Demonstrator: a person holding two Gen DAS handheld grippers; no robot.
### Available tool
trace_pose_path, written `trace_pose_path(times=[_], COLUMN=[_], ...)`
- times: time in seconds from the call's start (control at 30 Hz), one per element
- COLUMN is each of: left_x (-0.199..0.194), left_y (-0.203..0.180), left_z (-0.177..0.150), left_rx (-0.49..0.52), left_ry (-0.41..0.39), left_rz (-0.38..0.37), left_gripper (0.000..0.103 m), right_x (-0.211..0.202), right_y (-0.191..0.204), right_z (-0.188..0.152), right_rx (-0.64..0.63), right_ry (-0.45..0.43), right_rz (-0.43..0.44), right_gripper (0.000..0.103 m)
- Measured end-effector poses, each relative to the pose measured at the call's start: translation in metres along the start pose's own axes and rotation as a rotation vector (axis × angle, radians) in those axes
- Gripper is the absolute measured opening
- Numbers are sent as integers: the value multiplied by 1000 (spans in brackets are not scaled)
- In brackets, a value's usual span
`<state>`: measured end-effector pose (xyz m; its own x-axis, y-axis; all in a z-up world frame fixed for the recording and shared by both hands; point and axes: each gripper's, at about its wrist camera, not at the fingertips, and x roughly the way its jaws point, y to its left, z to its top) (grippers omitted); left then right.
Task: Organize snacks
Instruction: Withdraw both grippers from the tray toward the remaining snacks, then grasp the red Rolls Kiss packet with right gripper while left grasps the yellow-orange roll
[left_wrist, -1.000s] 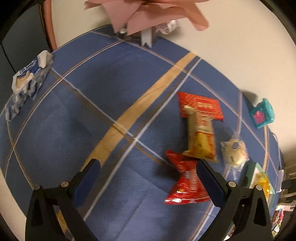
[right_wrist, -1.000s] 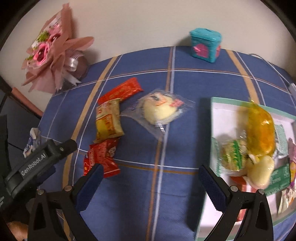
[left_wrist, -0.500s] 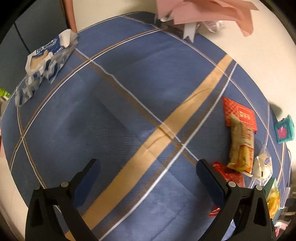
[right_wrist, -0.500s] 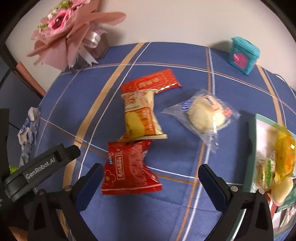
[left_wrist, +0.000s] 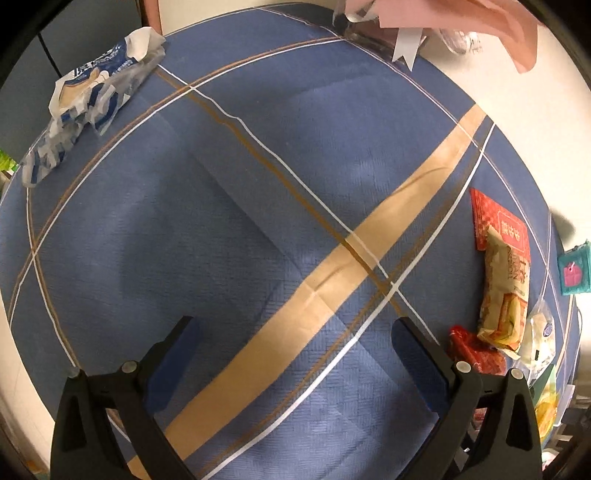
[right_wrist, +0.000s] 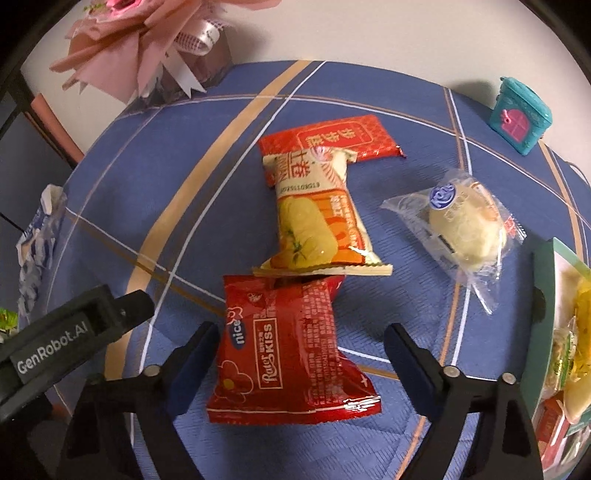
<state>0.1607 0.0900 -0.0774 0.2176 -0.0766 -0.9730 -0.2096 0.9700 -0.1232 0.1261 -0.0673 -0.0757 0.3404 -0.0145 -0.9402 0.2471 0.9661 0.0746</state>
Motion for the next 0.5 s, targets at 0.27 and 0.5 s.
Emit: trace_pose_path(times=[0.27, 0.5], left_x=[-4, -10], left_y=[-1, -7], left_z=[1, -1], left_rx=[-2, 18], left_ry=[-6, -15], left_rz=[-16, -28], left_gripper=[103, 103], right_x=[-1, -6], right_y=[-9, -21], right_z=[-2, 0], right_rx=[21, 33], right_ry=[-7, 5], right_rz=[30, 35], right_gripper=[72, 71])
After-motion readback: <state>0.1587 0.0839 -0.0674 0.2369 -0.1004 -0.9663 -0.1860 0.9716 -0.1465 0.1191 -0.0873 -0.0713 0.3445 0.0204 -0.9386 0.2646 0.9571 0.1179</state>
